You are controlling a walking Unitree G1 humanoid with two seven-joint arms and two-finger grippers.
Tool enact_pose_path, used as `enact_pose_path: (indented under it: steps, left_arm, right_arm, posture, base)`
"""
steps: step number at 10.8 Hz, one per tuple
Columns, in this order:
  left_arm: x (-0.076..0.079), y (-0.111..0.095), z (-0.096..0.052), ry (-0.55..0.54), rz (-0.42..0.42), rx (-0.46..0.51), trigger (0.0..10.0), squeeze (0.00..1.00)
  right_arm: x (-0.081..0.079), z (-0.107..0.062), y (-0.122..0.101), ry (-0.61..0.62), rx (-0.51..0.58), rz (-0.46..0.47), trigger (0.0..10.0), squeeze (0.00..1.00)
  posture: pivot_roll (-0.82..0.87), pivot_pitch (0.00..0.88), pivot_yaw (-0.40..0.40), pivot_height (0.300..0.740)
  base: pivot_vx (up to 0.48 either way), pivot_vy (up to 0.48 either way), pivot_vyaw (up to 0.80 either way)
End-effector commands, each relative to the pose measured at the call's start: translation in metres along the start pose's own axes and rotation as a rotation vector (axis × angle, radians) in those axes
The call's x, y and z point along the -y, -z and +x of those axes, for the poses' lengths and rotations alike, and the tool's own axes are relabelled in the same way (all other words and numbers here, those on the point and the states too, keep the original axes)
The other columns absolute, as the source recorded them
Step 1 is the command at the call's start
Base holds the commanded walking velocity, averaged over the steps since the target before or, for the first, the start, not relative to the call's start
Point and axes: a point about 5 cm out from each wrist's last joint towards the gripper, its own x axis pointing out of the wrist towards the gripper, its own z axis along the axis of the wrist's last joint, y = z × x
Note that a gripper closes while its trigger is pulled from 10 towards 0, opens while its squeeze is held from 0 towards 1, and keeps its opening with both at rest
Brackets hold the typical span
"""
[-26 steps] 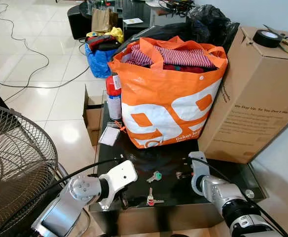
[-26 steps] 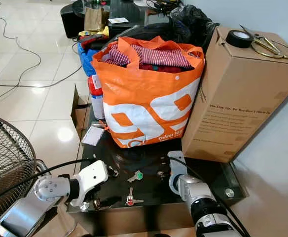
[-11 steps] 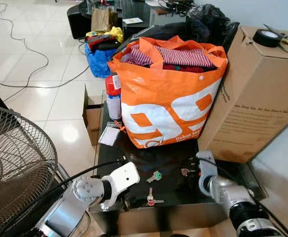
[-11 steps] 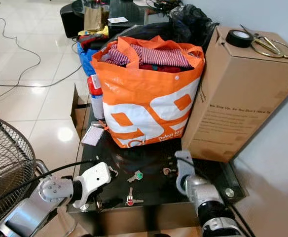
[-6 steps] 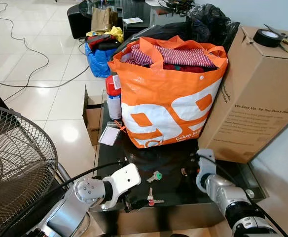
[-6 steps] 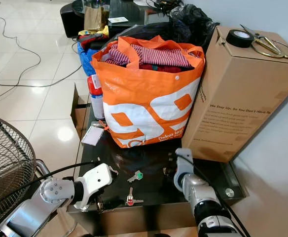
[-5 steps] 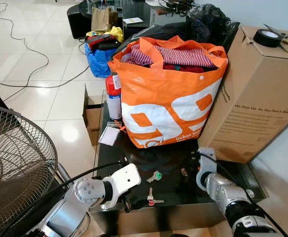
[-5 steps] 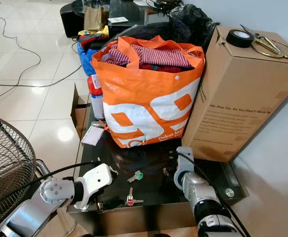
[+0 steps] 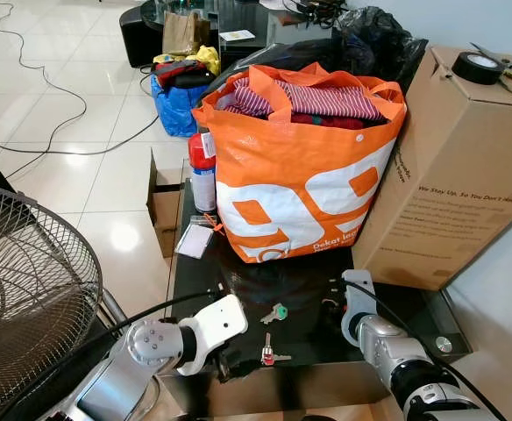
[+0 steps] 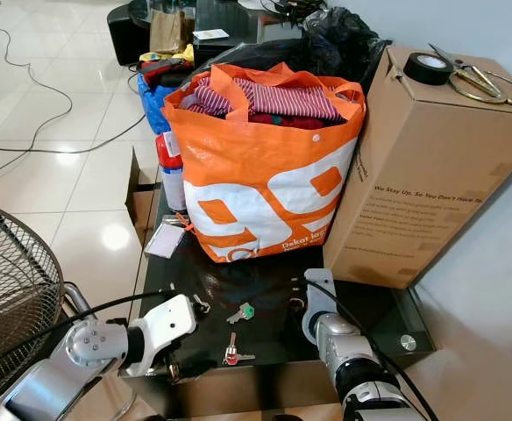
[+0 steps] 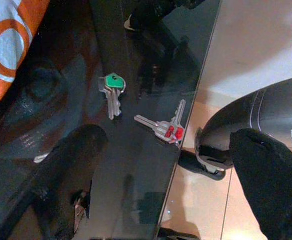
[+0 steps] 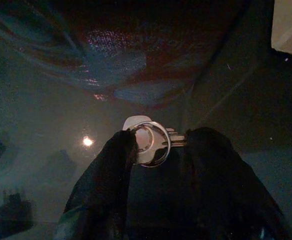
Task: Hang keys on a hook
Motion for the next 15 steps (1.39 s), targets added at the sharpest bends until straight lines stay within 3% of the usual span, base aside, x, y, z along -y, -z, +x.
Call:
enact_pose_path:
  steps: [1, 2, 3, 4, 9, 15]
  left_arm:
    - [0.0016, -0.0045, -0.0004, 0.005, 0.014, 0.008, 10.0, 0.00]
    - [0.0015, -0.0046, -0.0001, 0.005, 0.013, 0.008, 10.0, 0.00]
    - [0.0013, -0.0044, 0.0006, 0.006, 0.014, 0.007, 10.0, 0.00]
    - [0.0013, -0.0041, 0.0010, 0.006, 0.013, 0.005, 10.0, 0.00]
    - [0.0040, -0.0036, 0.0012, 0.011, 0.014, 0.004, 10.0, 0.00]
    - [0.0066, -0.0070, 0.0031, 0.014, 0.018, 0.007, 10.0, 0.00]
  right_arm:
    - [0.0009, 0.0001, 0.0074, 0.008, -0.035, -0.004, 10.0, 0.00]
    - [0.0009, 0.0001, 0.0081, 0.007, -0.036, -0.004, 10.0, 0.00]
    - [0.0007, 0.0004, 0.0082, 0.007, -0.035, -0.001, 9.0, 0.00]
    - [-0.0010, 0.0007, 0.0087, 0.000, -0.036, 0.000, 0.0, 0.00]
    - [-0.0005, 0.0007, 0.0114, 0.013, -0.045, -0.055, 0.0, 0.00]
    - [0.0059, -0.0001, 0.0036, 0.032, -0.014, -0.055, 0.0, 0.00]
  posture:
    - [-0.17, 0.000, -0.058, 0.740]
    - [-0.17, 0.000, -0.058, 0.740]
    - [-0.17, 0.000, -0.058, 0.740]
    - [-0.17, 0.000, -0.058, 0.740]
    - [-0.17, 0.000, -0.060, 0.740]
    - [-0.17, 0.000, -0.061, 0.740]
  base:
    - [0.000, 0.000, 0.00]
    - [0.000, 0.000, 0.00]
    - [0.000, 0.000, 0.00]
    - [0.000, 0.000, 0.00]
    - [0.000, 0.000, 0.00]
    - [0.000, 0.000, 0.00]
